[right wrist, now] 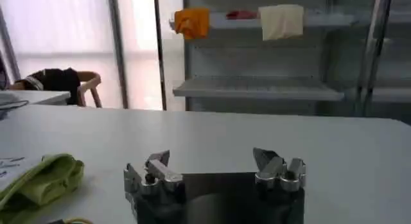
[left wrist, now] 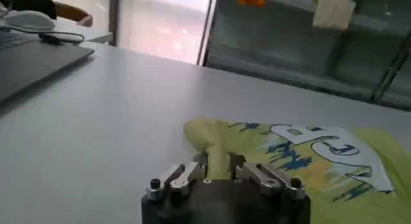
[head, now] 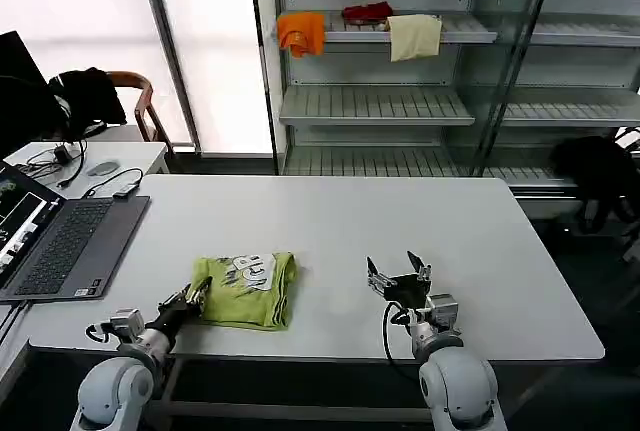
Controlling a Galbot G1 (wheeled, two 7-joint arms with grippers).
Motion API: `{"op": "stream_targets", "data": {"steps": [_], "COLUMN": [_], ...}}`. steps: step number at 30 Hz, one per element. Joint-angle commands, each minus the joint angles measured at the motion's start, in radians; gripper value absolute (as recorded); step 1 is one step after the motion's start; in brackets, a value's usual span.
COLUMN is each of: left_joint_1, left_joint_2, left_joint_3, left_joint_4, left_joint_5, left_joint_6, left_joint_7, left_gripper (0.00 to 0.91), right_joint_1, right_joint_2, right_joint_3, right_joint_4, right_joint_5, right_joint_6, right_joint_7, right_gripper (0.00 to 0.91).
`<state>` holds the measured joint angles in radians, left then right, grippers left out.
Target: Fold and organize the clothes.
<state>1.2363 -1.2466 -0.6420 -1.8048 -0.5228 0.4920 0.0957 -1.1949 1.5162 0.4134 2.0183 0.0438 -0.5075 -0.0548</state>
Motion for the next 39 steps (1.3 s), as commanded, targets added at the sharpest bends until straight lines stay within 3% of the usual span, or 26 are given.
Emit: {"op": "stream_targets", "data": {"steps": [1,8,11,15,19,30,35,39], "left_joint_1": [0.005,-0.014,-0.025,-0.036,-0.041,-0.085,-0.101,-0.057], "left_joint_2": [-0.001,0.036,0.092,0.222,0.302,0.435,0.442,0.373], "left_joint_3": [-0.004,-0.097,-0.163,-0.220,-0.253,-0.263,-0.228,-0.135], "left_joint_4": [-0.013,-0.068,-0.053,-0.008,0.007,-0.058,-0.124,-0.178], "left_joint_5": [0.067,0.280,0.398,0.482,0.470,0.475,0.476,0.550], "left_joint_6": [-0.057,-0.125,-0.133,-0.151,-0.143,-0.082,-0.021,-0.024], "left_joint_7": [0.006,0.077,0.149,0.181,0.187,0.176,0.174,0.181], "left_gripper": [0.000,0.010,0.010,0.010,0.010,0.020,0.040,0.071], "right_joint_1": [0.000,-0.002,-0.003,-0.004,-0.003,0.002,-0.005,-0.024], "right_joint_2": [0.000,-0.002,-0.003,-0.006,-0.005,-0.007,-0.008,-0.021], "right_joint_3": [0.001,0.007,0.009,0.012,0.007,0.007,0.011,0.027], "right_joint_4": [-0.001,-0.007,-0.011,-0.018,-0.028,-0.038,-0.060,-0.081], "right_joint_5": [-0.001,0.000,0.001,0.003,0.004,0.015,0.012,0.013], "right_joint_6": [0.001,0.006,0.012,0.018,0.021,0.029,0.053,0.080], "right_joint_7": [0.001,-0.001,-0.002,-0.005,-0.007,-0.016,-0.021,-0.025], "right_gripper": [0.907,0.907,0.907,0.907,0.907,0.907,0.907,0.907]}}
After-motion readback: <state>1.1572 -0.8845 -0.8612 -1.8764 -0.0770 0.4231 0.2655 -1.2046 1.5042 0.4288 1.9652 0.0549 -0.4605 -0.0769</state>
